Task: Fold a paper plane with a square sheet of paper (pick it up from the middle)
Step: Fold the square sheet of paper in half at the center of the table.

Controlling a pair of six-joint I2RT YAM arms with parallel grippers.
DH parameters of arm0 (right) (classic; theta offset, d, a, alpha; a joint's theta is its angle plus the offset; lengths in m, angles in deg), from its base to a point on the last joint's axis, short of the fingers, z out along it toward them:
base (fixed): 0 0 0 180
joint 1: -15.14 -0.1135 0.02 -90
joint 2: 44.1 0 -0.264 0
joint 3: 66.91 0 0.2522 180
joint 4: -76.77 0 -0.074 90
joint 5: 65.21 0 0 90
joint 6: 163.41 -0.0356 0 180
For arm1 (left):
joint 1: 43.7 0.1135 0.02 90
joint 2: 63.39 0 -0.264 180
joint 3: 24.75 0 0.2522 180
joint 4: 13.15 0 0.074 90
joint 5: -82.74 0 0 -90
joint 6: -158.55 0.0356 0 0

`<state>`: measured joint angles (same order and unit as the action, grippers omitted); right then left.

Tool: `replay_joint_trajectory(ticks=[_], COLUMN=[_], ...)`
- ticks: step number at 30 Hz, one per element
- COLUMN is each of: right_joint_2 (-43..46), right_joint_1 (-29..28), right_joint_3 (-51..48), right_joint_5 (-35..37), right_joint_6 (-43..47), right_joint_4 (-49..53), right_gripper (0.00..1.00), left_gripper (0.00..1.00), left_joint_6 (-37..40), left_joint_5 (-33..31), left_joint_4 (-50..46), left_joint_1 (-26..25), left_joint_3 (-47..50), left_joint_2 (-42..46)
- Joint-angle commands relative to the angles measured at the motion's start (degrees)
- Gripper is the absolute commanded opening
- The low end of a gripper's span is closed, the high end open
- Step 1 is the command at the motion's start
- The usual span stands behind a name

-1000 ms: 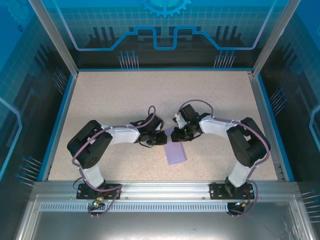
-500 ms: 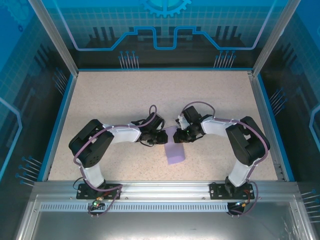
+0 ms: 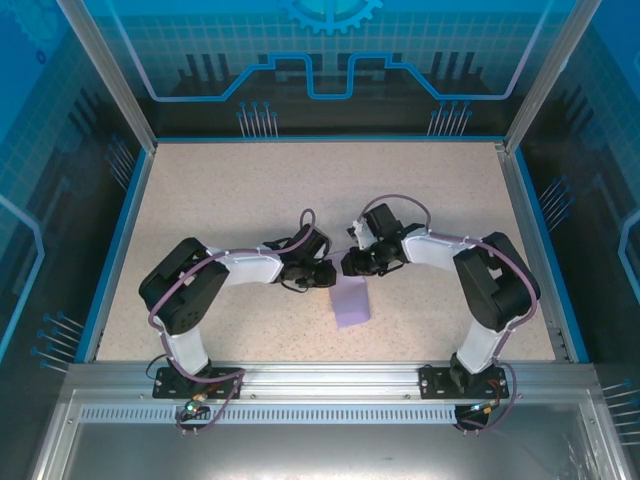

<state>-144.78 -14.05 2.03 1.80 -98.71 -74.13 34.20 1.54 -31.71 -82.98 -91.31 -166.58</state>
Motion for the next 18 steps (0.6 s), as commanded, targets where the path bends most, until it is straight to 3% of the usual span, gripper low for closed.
replay_joint_trajectory(ticks=[1, 18], right_joint_2=[-2.37, -3.93], right_joint_1=[0.87, 6.41], right_joint_3=[1.6, -1.98], right_joint_5=[0.23, 1.38], right_joint_6=[0.78, 3.08], right_joint_4=[0.67, -1.71], right_gripper=[0.2, 0.21], left_gripper=[0.17, 0.16], left_joint_6=[1.3, 1.89], left_joint_5=[-4.22, -4.58], left_joint_4=[-6.01, -6.55], left_joint_1=[-0.25, -0.1], left_joint_3=[1.64, 2.21], left_joint_2=[-3.77, -3.33])
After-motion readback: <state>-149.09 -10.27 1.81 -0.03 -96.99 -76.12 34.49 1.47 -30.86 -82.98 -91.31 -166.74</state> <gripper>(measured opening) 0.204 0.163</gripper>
